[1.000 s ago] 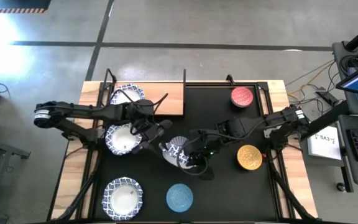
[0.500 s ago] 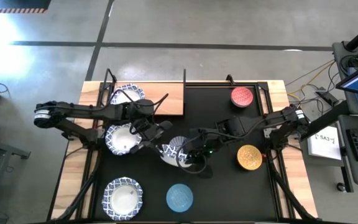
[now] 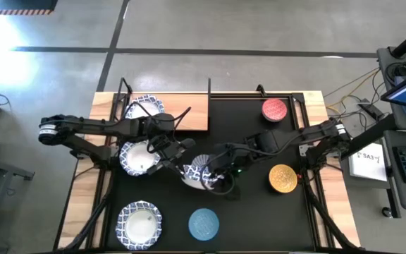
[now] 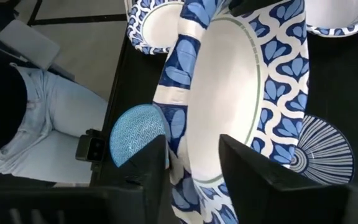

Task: Place and stack bowls onto a shelf
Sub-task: Stack the bottom right white patterned bowl on top of the white patterned bowl on the shelf

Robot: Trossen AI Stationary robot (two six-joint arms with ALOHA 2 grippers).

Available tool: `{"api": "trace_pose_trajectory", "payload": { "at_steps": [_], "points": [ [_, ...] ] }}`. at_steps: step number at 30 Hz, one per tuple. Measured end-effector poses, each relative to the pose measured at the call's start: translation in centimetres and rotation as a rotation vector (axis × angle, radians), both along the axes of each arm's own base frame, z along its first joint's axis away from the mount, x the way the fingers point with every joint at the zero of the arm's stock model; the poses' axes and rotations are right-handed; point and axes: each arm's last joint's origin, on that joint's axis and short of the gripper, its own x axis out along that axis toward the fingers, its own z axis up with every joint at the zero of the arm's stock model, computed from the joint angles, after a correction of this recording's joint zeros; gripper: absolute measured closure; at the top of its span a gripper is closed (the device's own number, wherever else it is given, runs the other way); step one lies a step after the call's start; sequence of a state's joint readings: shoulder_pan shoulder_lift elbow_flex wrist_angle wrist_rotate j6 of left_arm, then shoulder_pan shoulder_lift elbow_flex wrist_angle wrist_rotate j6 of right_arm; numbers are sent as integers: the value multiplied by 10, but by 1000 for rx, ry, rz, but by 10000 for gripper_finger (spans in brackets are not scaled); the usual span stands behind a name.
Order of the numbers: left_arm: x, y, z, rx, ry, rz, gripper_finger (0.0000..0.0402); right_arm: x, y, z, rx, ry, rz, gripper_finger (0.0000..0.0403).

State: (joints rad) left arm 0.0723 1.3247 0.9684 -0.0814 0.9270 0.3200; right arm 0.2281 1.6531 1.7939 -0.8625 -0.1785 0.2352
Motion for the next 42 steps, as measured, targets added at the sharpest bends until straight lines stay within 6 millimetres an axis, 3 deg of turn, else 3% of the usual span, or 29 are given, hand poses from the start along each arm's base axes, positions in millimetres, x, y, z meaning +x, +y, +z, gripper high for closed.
{"api": "trace_pose_trajectory", "payload": {
  "at_steps": [8,17,22,31,42],
  "points": [
    [0,1,-3,-2,61,53,400,-23,-10,17,-42,11,-46,214],
    [-1,12,-15,219,211,467,400,-51,-25,32,-223,19,-206,215],
    [-3,18,-13,335,276,651,400,-50,-26,31,-258,18,-236,221],
    [-11,23,3,458,416,800,400,-43,-28,18,-287,93,-240,232],
    [-41,30,16,612,559,1083,400,-43,-36,11,-311,169,-255,234]
  ]
}}
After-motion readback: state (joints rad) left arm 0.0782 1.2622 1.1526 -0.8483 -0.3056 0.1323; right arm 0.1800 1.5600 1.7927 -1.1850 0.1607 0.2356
